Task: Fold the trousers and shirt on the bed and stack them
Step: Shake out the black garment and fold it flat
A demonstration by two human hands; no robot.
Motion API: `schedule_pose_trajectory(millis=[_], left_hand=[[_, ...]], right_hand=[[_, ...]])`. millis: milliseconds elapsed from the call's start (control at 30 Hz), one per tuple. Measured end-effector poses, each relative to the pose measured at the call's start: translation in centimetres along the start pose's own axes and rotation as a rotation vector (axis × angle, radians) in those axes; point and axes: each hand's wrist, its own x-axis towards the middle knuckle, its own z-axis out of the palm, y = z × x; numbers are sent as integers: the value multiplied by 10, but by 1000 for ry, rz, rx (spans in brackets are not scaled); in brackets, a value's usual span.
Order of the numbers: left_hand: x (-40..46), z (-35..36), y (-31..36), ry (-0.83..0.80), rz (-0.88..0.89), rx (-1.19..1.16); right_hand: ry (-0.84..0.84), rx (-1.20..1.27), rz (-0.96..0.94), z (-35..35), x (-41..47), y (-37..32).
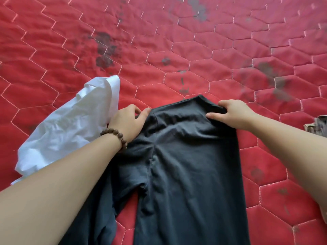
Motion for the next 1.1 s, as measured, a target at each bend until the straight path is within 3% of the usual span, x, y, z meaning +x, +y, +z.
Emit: schedule_pose_trajectory(millis=[67,167,267,400,467,533,567,633,733,833,1000,1100], left_hand=[[14,7,16,-72,23,-18],[25,13,31,-149,103,-11],[23,15,29,-6,118,-47],[11,19,31,178,66,138],[-2,23,39,323,145,266],[-24,37,49,389,347,311],[-35,48,53,339,438,335],[-55,70,56,112,474,440],[-54,79,40,22,359,537],[-45,70,24,45,309,560],[-56,56,12,35,218,565],[-89,55,21,77,261,556]], right_hand=[[12,57,-110,1,-1,-3],[100,209,-114,-3,2,-5],[147,219,-44,-3,5,-6],[266,-109,87,1,2,-14],[464,-174,41,7,-8,-24],[614,-117,-170,26,-28,-46],[601,-88,-300,41,-39,-57],[412,-98,-462,71,-55,-73],[165,-198,-307,82,-53,-61],[163,-321,-141,74,-42,-33],[143,-327,125,68,-57,-16],[262,-194,99,76,-95,-43]])
